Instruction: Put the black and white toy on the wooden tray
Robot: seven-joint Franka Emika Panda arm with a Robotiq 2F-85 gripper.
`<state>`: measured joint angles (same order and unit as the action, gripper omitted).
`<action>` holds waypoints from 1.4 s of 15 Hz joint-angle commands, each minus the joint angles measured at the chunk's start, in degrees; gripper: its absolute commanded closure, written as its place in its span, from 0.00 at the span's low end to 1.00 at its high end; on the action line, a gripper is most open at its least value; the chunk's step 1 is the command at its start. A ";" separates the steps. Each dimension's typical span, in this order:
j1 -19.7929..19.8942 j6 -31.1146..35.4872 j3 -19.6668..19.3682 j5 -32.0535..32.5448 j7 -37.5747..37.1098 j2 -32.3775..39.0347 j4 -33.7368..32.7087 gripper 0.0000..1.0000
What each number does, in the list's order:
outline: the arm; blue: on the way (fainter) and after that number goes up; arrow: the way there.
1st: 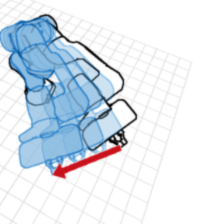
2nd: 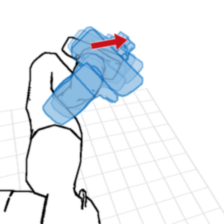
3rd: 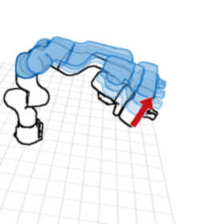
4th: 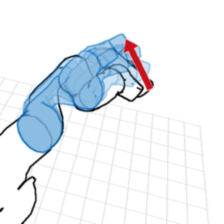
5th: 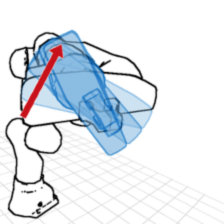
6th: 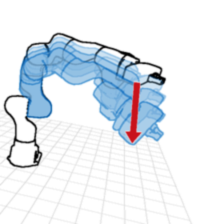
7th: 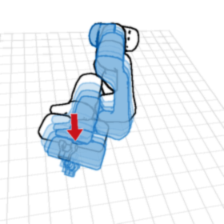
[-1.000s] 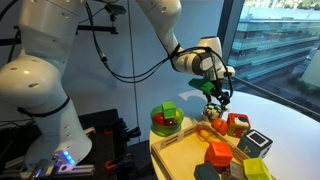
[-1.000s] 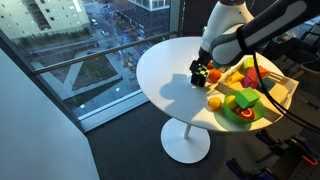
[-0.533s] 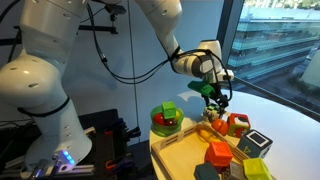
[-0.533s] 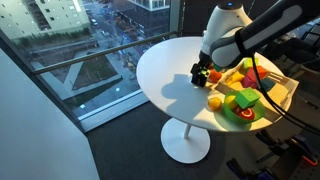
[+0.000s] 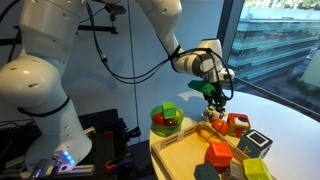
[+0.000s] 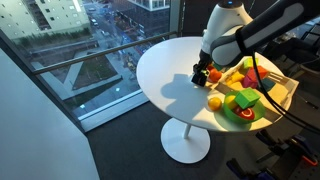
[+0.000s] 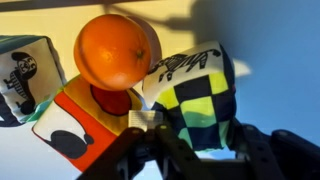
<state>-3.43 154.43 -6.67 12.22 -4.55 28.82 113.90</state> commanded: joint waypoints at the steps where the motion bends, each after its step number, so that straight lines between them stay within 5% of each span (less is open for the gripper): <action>1: 0.71 -3.78 0.39 -0.51 1.21 -1.74 -0.48 0.81; 5: 1.85 -8.35 1.55 -1.41 3.25 -5.09 -0.01 0.93; 14: 2.40 -18.38 1.78 0.53 6.94 -14.91 1.87 0.93; 21: 4.37 -19.69 1.45 0.34 9.16 -22.38 8.70 0.93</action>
<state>-0.72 135.34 -5.73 12.10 2.80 10.94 118.28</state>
